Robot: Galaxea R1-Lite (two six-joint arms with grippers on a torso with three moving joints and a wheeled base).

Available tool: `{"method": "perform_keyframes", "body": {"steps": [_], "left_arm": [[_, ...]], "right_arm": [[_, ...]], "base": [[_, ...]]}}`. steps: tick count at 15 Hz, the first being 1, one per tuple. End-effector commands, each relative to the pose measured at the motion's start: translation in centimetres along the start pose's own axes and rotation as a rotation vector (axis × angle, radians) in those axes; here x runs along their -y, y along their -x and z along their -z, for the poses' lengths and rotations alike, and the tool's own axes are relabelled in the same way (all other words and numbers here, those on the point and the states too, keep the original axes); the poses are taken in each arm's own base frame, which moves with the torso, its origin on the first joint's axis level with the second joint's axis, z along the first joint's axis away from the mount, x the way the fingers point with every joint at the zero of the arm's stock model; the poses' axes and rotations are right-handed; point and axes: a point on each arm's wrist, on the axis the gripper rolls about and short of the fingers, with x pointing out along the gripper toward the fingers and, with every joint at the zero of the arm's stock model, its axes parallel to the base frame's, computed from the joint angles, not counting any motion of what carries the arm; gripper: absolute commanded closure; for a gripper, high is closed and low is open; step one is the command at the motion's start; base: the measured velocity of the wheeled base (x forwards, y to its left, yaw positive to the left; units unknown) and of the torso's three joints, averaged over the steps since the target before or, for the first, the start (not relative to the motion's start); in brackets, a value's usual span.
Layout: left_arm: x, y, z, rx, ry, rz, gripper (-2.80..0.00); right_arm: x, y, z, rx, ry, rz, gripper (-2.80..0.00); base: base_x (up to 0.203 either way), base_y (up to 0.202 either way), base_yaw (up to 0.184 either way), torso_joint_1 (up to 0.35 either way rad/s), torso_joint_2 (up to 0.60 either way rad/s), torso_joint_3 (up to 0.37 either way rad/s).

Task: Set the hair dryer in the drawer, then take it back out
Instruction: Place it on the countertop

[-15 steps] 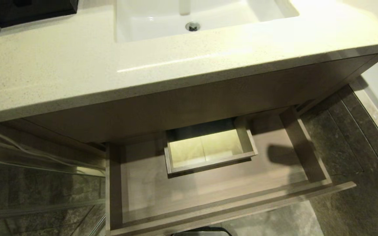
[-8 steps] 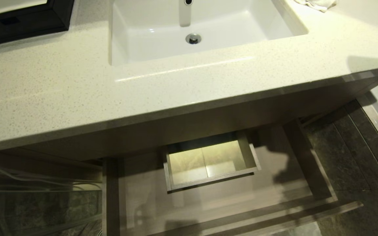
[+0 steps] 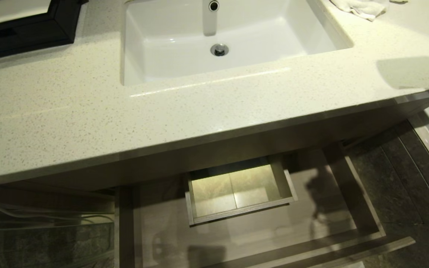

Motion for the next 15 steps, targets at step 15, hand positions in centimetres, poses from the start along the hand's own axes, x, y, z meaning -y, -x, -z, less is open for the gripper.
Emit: {"method": "perform_keyframes", "body": {"steps": [15], "left_arm": [[0.0, 0.0, 0.0, -0.001, 0.0, 0.0, 0.0]], "right_arm": [[-0.2, -18.1, 1.6, 0.12, 0.08, -0.387, 0.0]], "base": [[0.0, 0.0, 0.0, 0.0, 0.0, 0.0]]}}
